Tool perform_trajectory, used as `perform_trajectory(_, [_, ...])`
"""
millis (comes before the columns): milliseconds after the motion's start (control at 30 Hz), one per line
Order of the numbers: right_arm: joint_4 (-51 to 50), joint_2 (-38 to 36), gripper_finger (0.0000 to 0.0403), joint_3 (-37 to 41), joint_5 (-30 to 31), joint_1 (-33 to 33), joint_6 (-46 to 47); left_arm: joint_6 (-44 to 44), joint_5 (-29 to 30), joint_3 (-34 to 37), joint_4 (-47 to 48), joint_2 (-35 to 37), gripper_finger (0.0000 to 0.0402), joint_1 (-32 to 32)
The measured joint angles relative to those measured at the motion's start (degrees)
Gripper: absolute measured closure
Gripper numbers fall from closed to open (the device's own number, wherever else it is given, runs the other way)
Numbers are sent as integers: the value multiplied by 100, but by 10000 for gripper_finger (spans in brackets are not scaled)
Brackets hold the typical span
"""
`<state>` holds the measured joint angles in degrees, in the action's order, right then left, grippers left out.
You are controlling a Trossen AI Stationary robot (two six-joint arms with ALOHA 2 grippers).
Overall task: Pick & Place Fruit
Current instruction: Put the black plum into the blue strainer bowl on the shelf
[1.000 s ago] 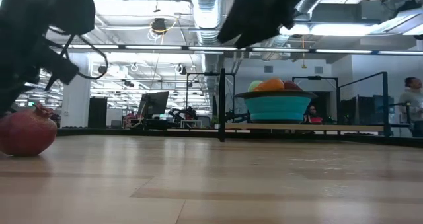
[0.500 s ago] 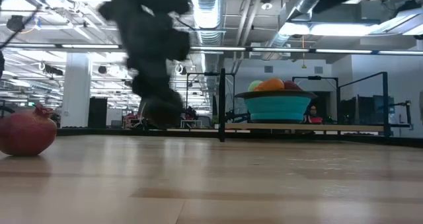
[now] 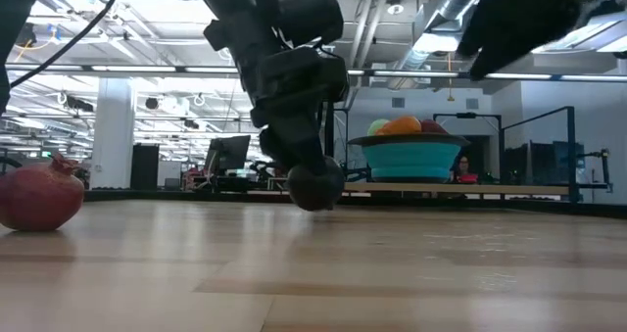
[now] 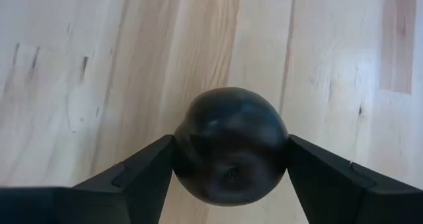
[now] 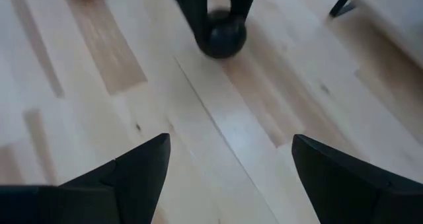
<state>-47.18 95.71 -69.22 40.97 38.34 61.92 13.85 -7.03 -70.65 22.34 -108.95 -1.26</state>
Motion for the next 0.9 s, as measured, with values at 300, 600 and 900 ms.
perform_trajectory(300, [864,688,92,-1,-516,-364,-246,-407,4,9,-78,5,130,2])
perform_trajectory(600, [1348,886,92,6,-481,-509,-481,-634,-9,13,-148,5,126,17])
perform_trajectory(900, [1666,965,92,-3,-585,-853,-735,-656,-43,139,-200,14,60,46])
